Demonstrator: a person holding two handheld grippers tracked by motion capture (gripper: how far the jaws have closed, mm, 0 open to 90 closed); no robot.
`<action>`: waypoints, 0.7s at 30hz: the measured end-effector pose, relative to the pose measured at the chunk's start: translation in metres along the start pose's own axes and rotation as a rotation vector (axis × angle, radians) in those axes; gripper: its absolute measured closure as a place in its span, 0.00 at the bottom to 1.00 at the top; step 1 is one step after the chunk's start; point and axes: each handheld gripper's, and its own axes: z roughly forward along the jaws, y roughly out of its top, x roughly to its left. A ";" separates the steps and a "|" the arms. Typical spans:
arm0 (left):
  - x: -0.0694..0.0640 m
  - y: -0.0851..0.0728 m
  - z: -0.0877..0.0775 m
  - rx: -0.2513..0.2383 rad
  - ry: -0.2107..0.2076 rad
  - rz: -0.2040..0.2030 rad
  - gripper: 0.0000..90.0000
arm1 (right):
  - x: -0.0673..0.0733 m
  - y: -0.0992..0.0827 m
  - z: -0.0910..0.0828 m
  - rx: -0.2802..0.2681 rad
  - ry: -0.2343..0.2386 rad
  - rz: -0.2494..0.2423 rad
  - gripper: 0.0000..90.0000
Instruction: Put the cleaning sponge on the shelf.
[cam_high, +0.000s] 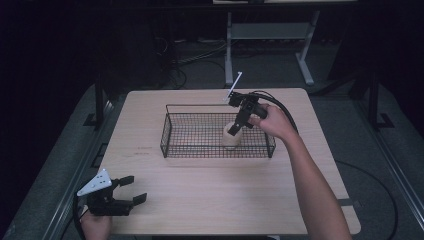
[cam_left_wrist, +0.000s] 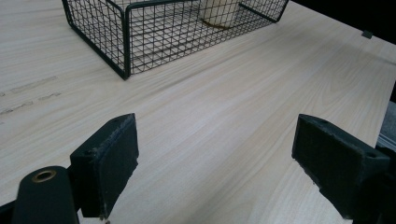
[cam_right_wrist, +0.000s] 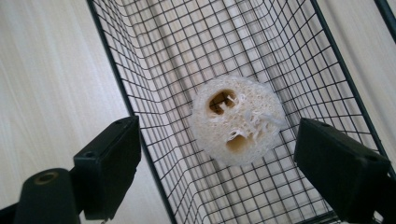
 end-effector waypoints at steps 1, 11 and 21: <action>0.000 0.000 0.000 0.003 -0.001 0.003 0.15 | 0.001 -0.001 -0.002 -0.005 0.005 -0.004 0.16; -0.001 0.000 -0.001 0.003 0.001 0.006 0.15 | 0.009 -0.012 -0.014 -0.019 0.001 0.012 0.16; -0.002 0.000 0.002 0.012 -0.004 0.009 0.15 | 0.015 -0.031 -0.022 -0.034 -0.014 0.017 0.17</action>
